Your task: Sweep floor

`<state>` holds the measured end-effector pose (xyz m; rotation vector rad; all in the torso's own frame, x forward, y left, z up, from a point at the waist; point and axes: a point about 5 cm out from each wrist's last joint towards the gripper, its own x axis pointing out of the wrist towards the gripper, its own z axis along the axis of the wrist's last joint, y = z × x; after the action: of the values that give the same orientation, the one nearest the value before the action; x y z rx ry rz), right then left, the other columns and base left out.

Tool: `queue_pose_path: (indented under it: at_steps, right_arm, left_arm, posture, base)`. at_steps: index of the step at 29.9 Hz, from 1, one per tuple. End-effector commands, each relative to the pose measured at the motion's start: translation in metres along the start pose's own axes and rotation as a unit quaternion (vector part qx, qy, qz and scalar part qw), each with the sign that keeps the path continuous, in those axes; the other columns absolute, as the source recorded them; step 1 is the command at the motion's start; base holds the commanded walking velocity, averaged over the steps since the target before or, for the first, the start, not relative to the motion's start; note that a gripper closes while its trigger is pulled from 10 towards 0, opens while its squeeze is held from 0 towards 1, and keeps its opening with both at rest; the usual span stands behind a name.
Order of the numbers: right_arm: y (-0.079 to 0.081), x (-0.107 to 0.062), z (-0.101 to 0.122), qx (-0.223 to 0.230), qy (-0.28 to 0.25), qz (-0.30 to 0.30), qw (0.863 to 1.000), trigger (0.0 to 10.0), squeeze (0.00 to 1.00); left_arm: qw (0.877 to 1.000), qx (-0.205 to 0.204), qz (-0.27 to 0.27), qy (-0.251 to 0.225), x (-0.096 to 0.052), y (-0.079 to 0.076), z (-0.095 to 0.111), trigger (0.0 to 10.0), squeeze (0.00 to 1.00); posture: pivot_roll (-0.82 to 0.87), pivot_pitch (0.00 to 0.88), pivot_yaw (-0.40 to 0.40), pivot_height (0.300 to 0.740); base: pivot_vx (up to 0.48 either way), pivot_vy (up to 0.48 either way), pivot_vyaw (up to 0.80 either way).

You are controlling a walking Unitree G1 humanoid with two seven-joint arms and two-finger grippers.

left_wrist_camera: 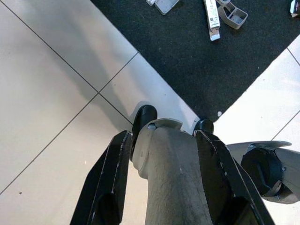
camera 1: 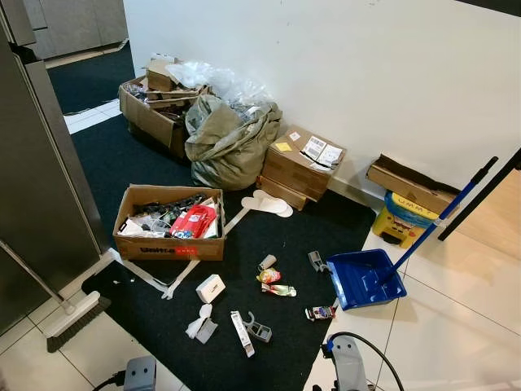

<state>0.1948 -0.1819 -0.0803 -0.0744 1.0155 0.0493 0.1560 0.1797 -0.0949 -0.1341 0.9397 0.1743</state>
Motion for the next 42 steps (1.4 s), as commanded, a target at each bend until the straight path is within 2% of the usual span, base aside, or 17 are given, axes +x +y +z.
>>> queue_pose_path:
  at_steps: [1,8,12,15,21,26,42]
  right_arm:
    - [0.006,0.000,-0.015,0.077,0.030,-0.036,0.996,10.0,0.00]
    - [0.006,0.000,-0.013,0.079,0.026,-0.039,0.996,10.0,0.00]
    - [0.003,0.000,-0.011,0.108,0.021,-0.051,0.993,10.0,0.00]
    - [-0.002,-0.001,-0.009,0.123,0.017,-0.060,0.990,10.0,0.00]
    - [-0.001,0.000,-0.009,0.120,0.016,-0.058,0.991,10.0,0.00]
    - [-0.003,-0.001,-0.010,0.112,0.018,-0.056,0.992,10.0,0.00]
    - [-0.004,-0.001,-0.008,0.110,0.014,-0.058,0.992,10.0,0.00]
  left_arm:
    - [0.997,0.062,-0.028,0.042,0.009,-0.014,0.027,10.0,0.00]
    - [0.999,0.033,-0.015,0.040,0.009,-0.017,0.027,10.0,0.00]
    - [0.998,0.052,0.003,0.037,0.008,-0.011,0.024,10.0,0.00]
    - [0.997,0.063,0.012,0.030,0.009,-0.004,0.029,10.0,0.00]
    - [0.996,0.082,0.011,0.023,0.011,-0.003,0.038,10.0,0.00]
    - [0.995,0.096,0.011,0.025,0.011,-0.002,0.038,10.0,0.00]
    - [0.995,0.093,0.014,0.031,0.009,0.001,0.031,10.0,0.00]
  posture:
    - [-0.13,0.082,0.069,0.740]
    - [-0.11,0.076,0.073,0.740]
    - [-0.09,0.071,0.077,0.740]
    - [-0.08,0.072,0.082,0.740]
    - [-0.09,0.065,0.072,0.740]
    - [-0.09,0.051,0.067,0.740]
    - [-0.08,0.044,0.067,0.740]
  base:
    - [0.000,0.000,0.00]
    - [0.000,0.000,0.00]
    - [0.000,0.000,0.00]
    - [0.000,0.000,0.00]
    - [0.000,0.000,0.00]
    - [0.000,0.000,0.00]
    - [0.000,0.000,0.00]
